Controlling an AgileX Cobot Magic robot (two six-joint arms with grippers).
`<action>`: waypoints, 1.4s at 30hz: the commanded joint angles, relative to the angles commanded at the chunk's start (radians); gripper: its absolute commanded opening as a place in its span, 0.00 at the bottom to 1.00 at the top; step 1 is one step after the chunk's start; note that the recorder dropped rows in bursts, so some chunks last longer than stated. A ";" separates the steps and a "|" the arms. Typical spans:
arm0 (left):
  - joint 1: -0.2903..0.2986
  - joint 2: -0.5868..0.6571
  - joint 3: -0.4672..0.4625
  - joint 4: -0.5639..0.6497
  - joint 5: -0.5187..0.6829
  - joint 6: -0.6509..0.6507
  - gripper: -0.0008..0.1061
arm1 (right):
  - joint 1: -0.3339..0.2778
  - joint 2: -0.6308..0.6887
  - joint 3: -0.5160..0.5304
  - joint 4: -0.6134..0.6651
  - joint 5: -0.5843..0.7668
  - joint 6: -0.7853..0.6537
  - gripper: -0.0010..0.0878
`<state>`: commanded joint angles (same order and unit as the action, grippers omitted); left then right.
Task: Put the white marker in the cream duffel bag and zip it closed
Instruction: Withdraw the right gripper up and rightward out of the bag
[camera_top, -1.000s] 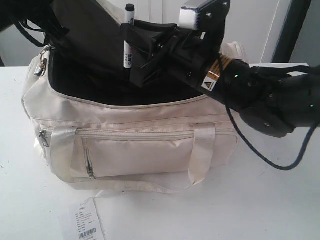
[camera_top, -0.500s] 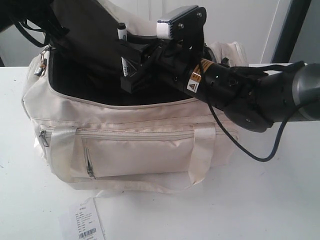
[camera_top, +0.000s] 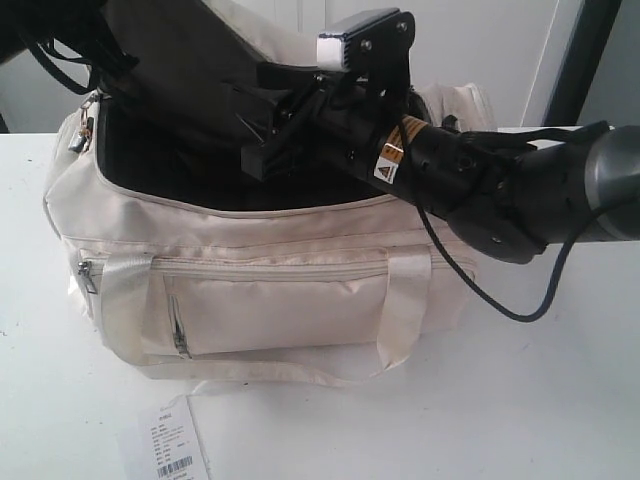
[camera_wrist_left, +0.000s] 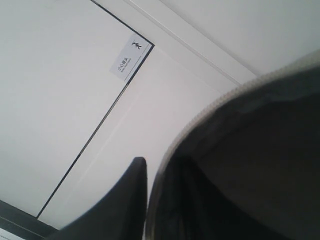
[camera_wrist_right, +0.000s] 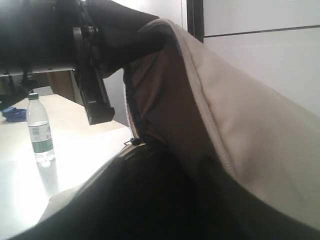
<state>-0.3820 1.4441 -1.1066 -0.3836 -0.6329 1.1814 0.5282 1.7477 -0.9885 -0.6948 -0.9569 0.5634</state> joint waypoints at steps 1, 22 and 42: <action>0.000 0.000 0.000 0.000 0.000 0.000 0.28 | 0.000 -0.003 0.000 -0.033 0.000 0.008 0.22; 0.000 0.000 0.000 0.000 0.000 0.000 0.28 | 0.000 -0.219 0.000 -1.034 0.078 0.934 0.01; 0.000 0.000 0.000 0.000 0.000 0.000 0.28 | 0.000 -0.373 0.001 -1.050 0.408 0.878 0.01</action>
<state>-0.3820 1.4441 -1.1066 -0.3836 -0.6329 1.1814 0.5282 1.3744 -0.9875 -1.7444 -0.5486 1.4418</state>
